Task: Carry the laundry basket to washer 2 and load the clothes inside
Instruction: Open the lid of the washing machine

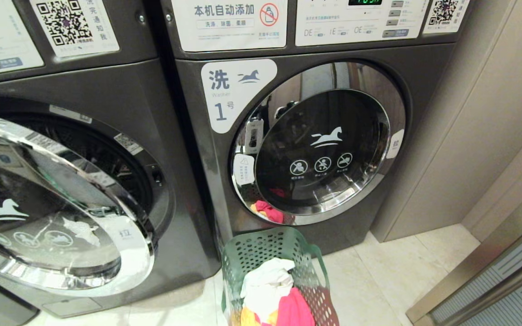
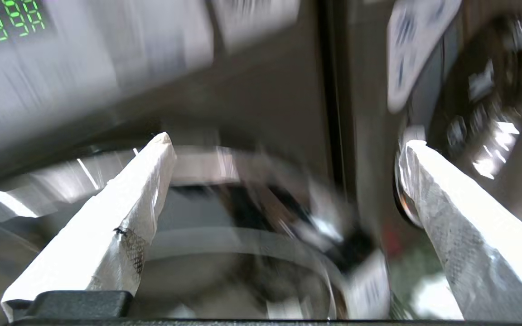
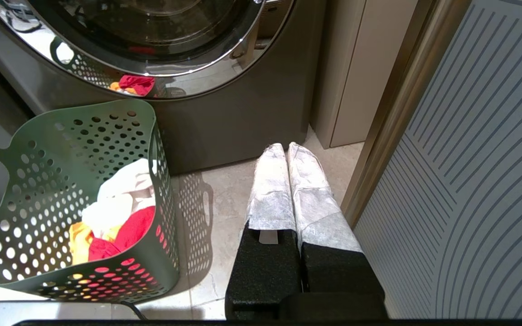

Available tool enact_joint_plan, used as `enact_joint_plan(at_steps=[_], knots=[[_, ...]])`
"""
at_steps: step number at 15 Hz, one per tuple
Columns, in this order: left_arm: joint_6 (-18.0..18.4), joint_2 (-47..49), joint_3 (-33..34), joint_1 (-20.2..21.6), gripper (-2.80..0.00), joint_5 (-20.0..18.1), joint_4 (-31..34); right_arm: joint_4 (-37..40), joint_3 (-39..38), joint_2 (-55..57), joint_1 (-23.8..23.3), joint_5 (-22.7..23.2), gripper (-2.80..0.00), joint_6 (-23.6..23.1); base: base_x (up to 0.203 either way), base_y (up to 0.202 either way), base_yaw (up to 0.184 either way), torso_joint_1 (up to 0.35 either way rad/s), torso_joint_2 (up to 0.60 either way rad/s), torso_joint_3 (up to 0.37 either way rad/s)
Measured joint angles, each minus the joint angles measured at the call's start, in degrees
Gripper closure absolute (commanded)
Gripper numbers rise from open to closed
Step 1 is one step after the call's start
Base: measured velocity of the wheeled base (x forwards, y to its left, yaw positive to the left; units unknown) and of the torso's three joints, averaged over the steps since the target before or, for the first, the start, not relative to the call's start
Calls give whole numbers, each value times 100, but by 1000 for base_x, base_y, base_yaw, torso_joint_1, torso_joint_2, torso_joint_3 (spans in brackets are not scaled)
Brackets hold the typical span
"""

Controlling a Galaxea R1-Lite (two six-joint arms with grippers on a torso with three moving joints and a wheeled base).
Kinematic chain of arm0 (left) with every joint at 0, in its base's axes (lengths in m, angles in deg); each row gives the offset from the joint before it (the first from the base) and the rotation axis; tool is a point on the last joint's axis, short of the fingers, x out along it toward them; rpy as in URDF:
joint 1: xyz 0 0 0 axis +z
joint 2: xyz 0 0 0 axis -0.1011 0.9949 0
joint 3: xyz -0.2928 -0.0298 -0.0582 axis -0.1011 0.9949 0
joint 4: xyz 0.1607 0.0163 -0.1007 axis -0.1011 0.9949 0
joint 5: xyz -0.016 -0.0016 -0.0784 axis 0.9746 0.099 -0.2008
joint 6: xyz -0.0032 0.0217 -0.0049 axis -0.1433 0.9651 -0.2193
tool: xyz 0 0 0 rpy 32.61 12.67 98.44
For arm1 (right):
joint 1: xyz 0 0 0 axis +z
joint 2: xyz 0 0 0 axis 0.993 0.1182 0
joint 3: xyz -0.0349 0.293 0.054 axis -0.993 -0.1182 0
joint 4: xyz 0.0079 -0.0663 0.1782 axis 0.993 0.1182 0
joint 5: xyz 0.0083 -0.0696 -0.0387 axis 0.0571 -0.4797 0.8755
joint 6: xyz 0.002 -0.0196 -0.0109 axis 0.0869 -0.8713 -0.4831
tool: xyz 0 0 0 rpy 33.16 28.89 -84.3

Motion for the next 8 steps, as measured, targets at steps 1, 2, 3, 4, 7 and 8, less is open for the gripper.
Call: enact_joint_plan(at_steps=[1,2,3,4,7,8], knots=[[-257,-631,3,78,-280,226,-7,0,0,0,2,0,0,0,0,0,0,0,0,0],[-485,-1130,16,141,-280,483,58,0,0,0,5,2,0,0,0,0,0,0,0,0],[-694,-1564,-70,187,-280,886,313,0,0,0,2,0,0,0,0,0,0,0,0,0],[-821,-1868,-242,215,-280,1382,776,0,0,0,2,0,0,0,0,0,0,0,0,0],[-389,-2359,-1145,-166,-280,3397,3234,0,0,0,-2,0,0,0,0,0,0,0,0,0],[131,-2434,-1292,-445,-280,4118,3987,0,0,0,-2,0,0,0,0,0,0,0,0,0]])
